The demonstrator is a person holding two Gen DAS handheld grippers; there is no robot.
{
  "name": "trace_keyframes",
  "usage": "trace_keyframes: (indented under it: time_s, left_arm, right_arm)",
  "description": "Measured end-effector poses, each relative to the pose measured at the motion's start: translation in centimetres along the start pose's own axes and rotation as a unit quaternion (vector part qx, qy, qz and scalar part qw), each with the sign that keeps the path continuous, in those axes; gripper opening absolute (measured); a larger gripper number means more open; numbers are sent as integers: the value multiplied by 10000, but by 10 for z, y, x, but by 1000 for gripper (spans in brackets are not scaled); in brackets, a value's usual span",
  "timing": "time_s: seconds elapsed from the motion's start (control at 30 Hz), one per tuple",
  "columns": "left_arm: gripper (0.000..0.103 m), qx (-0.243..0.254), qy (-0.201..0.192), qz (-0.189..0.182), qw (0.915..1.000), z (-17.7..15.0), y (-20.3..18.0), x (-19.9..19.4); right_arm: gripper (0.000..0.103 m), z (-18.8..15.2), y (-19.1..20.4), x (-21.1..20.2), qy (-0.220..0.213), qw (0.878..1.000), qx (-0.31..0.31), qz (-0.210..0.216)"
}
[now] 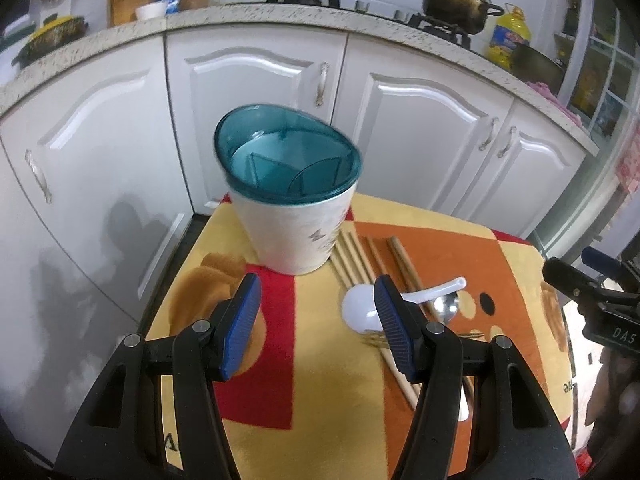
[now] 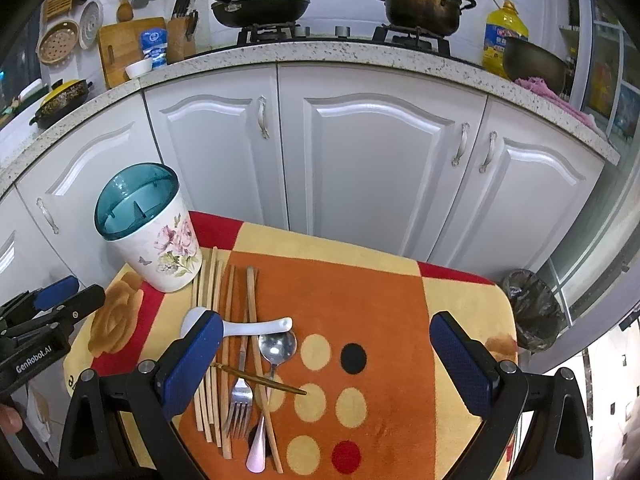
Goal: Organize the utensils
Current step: 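Lower the left gripper onto the white plastic spoon and close it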
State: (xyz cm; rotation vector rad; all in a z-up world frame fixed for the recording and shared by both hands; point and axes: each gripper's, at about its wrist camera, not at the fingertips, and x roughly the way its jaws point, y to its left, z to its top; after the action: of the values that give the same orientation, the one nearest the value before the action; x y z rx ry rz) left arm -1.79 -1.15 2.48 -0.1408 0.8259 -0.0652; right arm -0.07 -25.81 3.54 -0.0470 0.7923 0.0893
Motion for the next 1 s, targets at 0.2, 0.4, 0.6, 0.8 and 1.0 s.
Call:
trace_keyframes:
  time_s: [0.2,0.4,0.6,0.8,1.0]
  left_arm:
    - [58,-125,198,-121,9997,-4,7,9]
    - [58,290,327,-390,9983,-6,-11,19]
    - [58,1214,459,-889,9876,0,-53,41]
    - [58,1927,705,-1102,9725,4,-90,78]
    - [58,2307,1025,-1238,9597,9,-113,111]
  right_arm:
    - [95,-9,-7,17,293,9994,51,153]
    - [75,-32,-18,48,851,9952,246,407]
    - [58,-50,-24,68,1245,9883,442,762]
    - [47,-68,-30,78,1541,9760,780,1325]
    - [44,-83,-33,96,1881,9520,1354,2001]
